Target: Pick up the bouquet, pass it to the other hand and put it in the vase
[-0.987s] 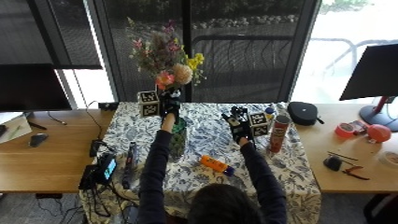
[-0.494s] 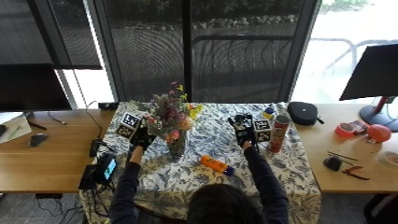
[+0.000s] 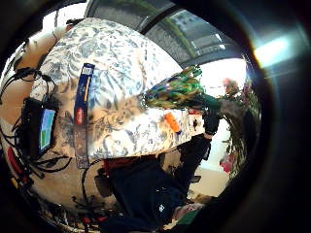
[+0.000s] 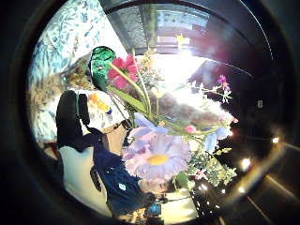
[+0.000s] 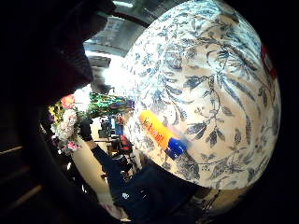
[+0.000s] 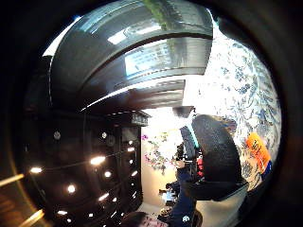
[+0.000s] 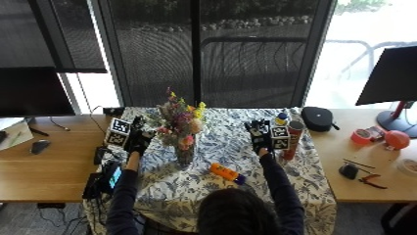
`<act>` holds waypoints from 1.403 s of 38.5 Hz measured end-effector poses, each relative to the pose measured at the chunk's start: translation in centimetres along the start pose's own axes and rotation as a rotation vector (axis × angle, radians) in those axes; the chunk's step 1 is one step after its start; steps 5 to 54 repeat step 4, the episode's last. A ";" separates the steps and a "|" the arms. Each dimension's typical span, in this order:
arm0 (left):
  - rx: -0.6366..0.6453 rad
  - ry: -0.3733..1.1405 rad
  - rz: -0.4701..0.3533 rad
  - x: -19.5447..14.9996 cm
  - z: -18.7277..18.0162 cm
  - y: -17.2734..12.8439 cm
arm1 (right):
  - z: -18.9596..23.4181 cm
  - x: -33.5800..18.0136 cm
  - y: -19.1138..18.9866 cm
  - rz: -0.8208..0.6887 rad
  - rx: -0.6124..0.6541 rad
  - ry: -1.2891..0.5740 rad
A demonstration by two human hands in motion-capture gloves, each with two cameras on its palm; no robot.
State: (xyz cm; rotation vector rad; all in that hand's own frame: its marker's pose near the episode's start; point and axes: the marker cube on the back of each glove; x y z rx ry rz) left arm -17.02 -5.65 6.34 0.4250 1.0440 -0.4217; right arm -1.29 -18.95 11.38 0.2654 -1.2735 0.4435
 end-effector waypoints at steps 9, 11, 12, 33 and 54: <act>0.019 0.015 -0.034 1.3 -0.4 2.0 | 0.1 1.2 -1.3 0.043 0.078 0.092; 0.019 0.015 -0.034 1.3 -0.4 2.0 | 0.1 1.2 -1.3 0.043 0.078 0.092; 0.019 0.015 -0.034 1.3 -0.4 2.0 | 0.1 1.2 -1.3 0.043 0.078 0.092; 0.019 0.015 -0.034 1.3 -0.4 2.0 | 0.1 1.2 -1.3 0.043 0.078 0.092; 0.019 0.015 -0.034 1.3 -0.4 2.0 | 0.1 1.2 -1.3 0.043 0.078 0.092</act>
